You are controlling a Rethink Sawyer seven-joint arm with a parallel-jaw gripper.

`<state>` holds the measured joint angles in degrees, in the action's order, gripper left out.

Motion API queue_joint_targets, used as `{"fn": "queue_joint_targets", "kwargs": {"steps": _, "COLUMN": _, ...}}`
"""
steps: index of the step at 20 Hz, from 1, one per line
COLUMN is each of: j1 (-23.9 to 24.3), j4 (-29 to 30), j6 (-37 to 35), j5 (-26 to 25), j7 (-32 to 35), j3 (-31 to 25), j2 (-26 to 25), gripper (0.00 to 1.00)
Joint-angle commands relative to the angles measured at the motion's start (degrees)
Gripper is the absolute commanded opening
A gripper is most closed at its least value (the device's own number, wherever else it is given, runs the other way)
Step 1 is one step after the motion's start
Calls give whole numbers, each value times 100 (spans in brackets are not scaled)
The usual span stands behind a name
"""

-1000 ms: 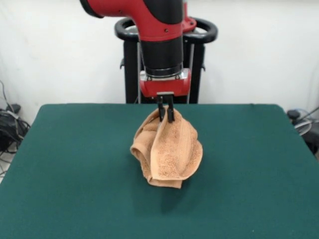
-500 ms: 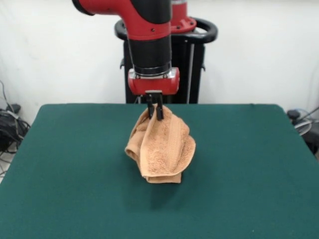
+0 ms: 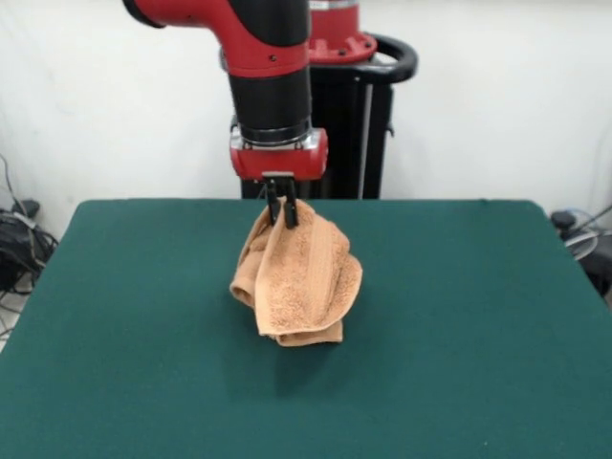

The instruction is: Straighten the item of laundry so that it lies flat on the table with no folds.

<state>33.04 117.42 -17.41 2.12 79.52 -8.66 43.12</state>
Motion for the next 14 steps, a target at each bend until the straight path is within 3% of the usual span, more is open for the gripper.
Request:
{"fn": "queue_joint_targets", "kwargs": {"steps": 1, "j1": 95, "j4": -281, "j6": -612, "j5": -219, "j7": 553, "j3": 237, "j2": -146, "gripper": 0}}
{"fn": "queue_joint_targets", "kwargs": {"steps": 14, "j1": 419, "j4": -637, "j6": -1212, "j5": -613, "j7": 243, "j3": 196, "j2": -58, "gripper": 0}}
